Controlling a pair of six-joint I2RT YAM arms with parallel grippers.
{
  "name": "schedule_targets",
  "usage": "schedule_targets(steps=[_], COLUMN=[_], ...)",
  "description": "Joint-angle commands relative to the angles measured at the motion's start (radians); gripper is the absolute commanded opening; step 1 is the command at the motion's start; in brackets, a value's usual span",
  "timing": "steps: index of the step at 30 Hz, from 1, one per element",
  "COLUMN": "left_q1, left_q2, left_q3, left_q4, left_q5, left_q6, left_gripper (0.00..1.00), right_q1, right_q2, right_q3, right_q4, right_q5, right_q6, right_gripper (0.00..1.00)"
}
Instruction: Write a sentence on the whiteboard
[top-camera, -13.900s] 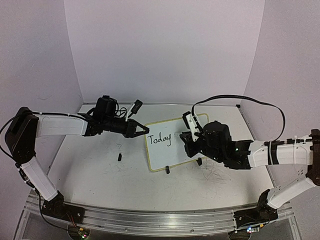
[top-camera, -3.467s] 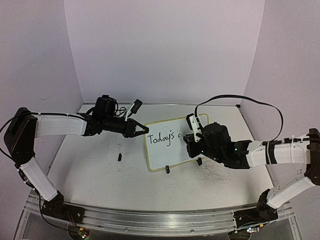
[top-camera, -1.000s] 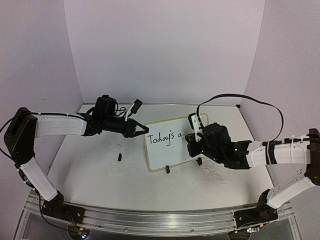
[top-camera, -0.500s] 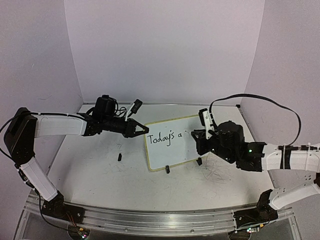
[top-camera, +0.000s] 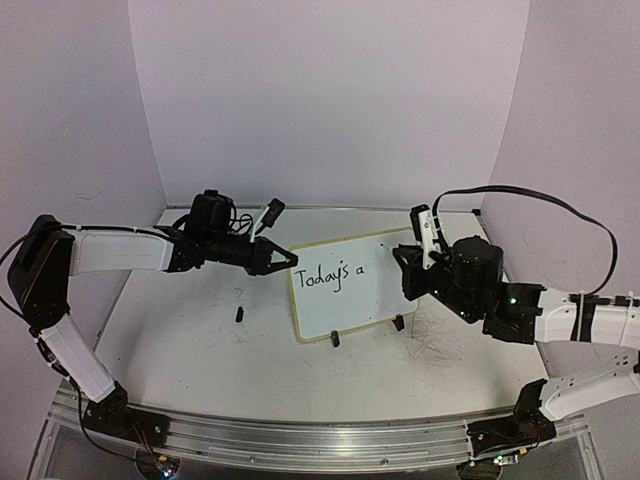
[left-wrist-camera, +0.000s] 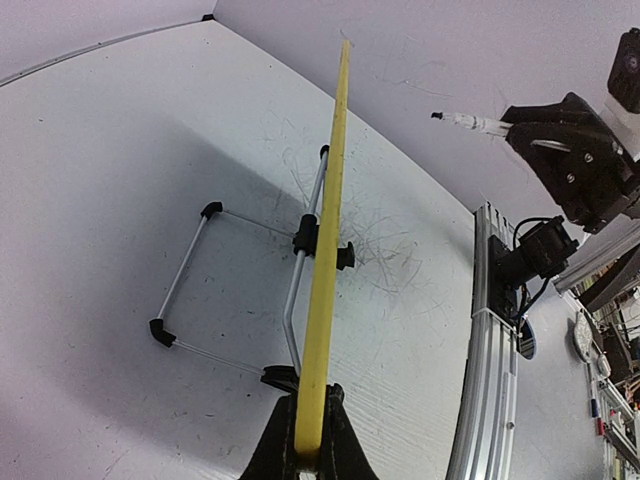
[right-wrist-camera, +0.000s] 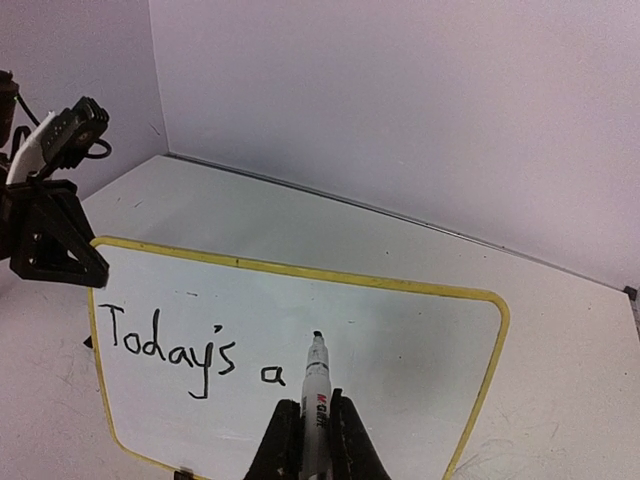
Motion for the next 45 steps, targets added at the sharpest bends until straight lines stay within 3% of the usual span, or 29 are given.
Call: schedule_targets(steps=[1, 45], left_q1=[0.007, 0.008], left_q2=[-0.053, -0.044], left_q3=[0.006, 0.014], left_q4=[0.031, 0.027], left_q5=[-0.081, -0.073], left_q6=[0.037, 0.033], left_gripper=[0.0, 0.0], right_q1=[-0.003, -0.04], right_q2=[0.053, 0.149], right_q3=[0.017, 0.042], right_q4=[0.017, 0.014], right_q5=[0.004, -0.006], right_q6=[-0.022, 0.028], right_gripper=[0.0, 0.0])
